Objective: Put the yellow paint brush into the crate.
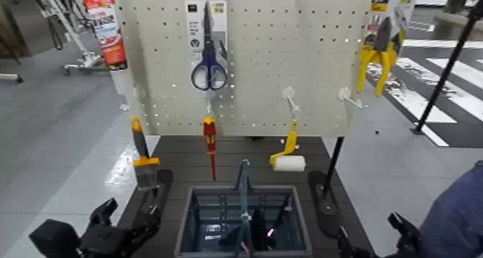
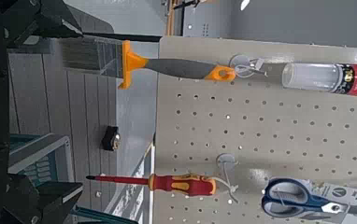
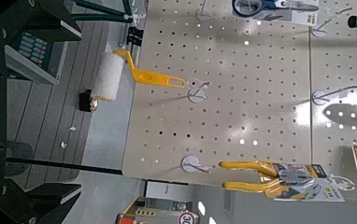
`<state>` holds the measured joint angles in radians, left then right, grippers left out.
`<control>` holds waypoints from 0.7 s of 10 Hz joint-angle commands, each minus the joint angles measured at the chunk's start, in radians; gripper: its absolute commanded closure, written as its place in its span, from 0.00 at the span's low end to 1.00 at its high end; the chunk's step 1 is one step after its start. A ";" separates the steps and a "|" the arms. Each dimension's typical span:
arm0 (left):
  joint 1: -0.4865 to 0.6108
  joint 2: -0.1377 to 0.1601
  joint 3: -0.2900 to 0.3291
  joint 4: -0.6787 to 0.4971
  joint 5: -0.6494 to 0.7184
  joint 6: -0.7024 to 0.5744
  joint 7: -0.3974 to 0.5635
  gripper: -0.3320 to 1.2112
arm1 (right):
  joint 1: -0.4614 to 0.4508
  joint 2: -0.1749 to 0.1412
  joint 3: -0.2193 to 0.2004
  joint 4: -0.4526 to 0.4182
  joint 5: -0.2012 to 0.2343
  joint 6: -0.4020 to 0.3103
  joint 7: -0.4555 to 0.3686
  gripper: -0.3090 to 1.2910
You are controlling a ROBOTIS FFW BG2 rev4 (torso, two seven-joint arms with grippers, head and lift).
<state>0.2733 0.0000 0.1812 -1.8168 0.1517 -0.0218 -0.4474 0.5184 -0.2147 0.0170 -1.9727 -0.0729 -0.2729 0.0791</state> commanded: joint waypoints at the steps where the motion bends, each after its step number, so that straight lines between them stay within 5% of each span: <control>1: -0.060 -0.014 0.058 0.008 0.028 0.072 -0.060 0.31 | -0.003 0.002 0.003 0.000 -0.001 0.003 0.001 0.29; 7: -0.198 0.060 0.173 0.070 0.060 0.141 -0.203 0.31 | -0.012 0.006 0.008 0.005 -0.001 0.012 0.008 0.29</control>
<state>0.0915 0.0500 0.3473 -1.7603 0.2032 0.1159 -0.6485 0.5070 -0.2072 0.0246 -1.9694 -0.0736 -0.2620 0.0867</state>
